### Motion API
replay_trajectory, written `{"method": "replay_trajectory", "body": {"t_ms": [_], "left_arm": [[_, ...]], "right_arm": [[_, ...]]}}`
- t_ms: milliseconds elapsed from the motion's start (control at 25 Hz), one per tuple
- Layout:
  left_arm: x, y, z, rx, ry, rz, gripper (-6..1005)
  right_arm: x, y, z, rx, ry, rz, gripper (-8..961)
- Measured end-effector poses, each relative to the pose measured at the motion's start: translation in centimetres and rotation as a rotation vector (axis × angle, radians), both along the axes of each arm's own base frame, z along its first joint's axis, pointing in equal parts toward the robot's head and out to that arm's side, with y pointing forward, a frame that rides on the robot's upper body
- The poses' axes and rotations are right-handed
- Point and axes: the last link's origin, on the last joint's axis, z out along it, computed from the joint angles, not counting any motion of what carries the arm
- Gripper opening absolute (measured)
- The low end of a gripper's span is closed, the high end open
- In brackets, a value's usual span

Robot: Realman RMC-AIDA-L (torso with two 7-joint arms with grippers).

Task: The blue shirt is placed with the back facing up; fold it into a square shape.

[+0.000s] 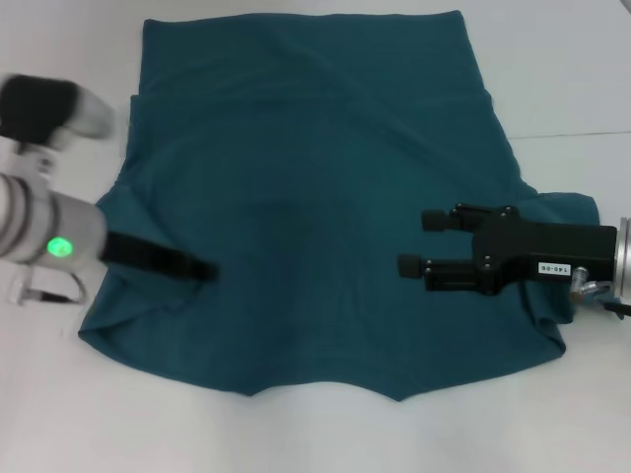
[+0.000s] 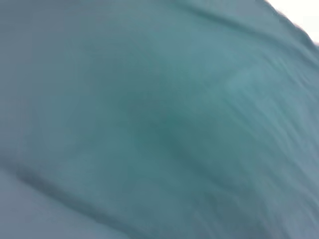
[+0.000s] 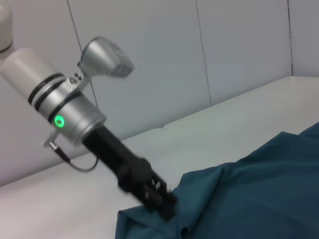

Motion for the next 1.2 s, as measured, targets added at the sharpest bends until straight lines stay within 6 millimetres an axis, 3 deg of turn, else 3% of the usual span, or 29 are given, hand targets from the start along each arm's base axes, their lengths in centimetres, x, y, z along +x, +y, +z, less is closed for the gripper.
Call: {"method": "replay_trajectory", "body": {"t_ms": [200,400,760,1200], "left_arm": [[-2.7,1.3,4.1,0.156,-0.083,0.192,544],[-5.1,1.9,5.7,0.237,-0.163,0.353,778],[-6.1,2.4,4.4,0.260,-0.192,0.444,934],[-7.1,2.3,2.2,0.274,-0.183,0.491,930]], "right_arm": [[0.0,0.0,0.0,0.001,-0.001,0.003,882],[-0.4,0.3,-0.1,0.007,-0.008,0.027,882],[-1.6,1.0,-0.5,0.001,-0.014,0.075,881],[-1.5,0.7,-1.2,-0.009,-0.007,0.095,881]]}}
